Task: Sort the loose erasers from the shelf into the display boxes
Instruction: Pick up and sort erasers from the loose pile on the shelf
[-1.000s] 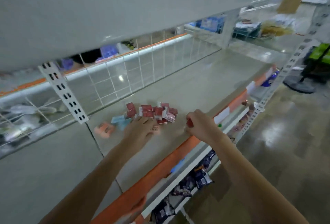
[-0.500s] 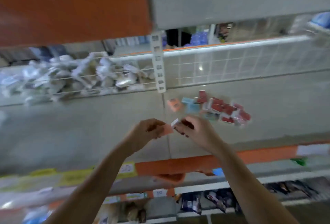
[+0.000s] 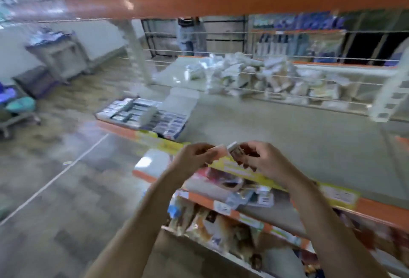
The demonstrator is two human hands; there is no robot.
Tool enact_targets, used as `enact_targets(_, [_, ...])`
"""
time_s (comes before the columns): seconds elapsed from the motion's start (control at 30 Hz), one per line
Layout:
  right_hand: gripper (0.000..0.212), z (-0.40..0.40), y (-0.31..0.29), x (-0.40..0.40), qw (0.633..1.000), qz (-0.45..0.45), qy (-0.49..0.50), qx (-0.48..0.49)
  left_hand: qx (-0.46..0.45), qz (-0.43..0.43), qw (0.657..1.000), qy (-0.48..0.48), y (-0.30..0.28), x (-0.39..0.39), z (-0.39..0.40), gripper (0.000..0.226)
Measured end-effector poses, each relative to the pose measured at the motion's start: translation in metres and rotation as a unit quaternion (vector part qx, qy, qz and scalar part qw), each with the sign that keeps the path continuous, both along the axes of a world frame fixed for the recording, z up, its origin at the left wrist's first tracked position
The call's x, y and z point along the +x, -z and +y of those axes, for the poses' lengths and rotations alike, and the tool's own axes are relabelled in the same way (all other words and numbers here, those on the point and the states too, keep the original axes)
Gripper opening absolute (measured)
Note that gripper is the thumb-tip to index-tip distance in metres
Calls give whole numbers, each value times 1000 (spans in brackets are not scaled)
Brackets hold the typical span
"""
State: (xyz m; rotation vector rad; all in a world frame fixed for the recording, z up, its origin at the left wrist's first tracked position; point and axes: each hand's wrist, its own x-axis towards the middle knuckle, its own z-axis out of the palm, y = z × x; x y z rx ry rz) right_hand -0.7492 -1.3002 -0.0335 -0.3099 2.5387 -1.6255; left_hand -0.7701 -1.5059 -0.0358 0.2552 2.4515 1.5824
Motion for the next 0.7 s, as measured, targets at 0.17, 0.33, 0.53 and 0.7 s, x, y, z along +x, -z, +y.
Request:
enact_targets(0.17, [20,-100,-1,-24,999,-12,-26,-27,12,22,998,-57,2,-16,-98,12])
enact_targets(0.33, [8,-160,-2,-67,999,14,-39,0,37,2,997,-72,1,-42,-162,5])
enact_targets(0.53, [17,-217,-18,-145,998,37,-48,28,13,1,996,-89,-12,-110,-225,5])
enact_targets(0.7, [24,-251,-25,-212,997,23,-60,52,-30,1,998,-60,-29,-183,-265,5])
